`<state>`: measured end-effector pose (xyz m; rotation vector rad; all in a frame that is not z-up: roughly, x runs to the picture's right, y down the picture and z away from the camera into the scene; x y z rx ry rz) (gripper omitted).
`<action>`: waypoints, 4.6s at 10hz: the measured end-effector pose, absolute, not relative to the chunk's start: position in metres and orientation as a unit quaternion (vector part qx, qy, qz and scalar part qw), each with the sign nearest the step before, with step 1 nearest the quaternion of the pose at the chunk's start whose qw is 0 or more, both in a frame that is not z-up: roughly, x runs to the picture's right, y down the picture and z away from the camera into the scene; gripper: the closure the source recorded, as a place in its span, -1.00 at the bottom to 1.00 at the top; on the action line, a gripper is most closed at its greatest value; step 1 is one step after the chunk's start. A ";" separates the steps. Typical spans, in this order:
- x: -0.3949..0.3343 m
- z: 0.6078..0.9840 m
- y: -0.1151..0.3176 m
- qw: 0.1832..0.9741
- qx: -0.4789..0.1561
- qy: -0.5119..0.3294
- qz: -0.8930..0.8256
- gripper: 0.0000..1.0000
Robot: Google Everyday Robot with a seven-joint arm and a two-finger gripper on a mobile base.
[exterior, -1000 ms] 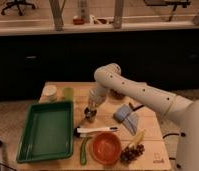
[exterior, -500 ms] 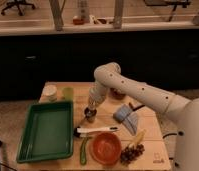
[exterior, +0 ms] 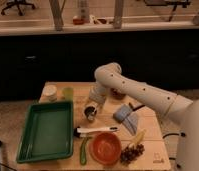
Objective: Place fork in metal cup
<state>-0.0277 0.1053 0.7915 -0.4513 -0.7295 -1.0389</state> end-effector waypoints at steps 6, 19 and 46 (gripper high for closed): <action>-0.031 0.794 0.105 0.779 -0.211 -0.338 -0.484 -0.60; -0.032 0.798 0.092 0.774 -0.210 -0.345 -0.488 -0.60; -0.033 0.799 0.093 0.773 -0.210 -0.346 -0.488 -0.60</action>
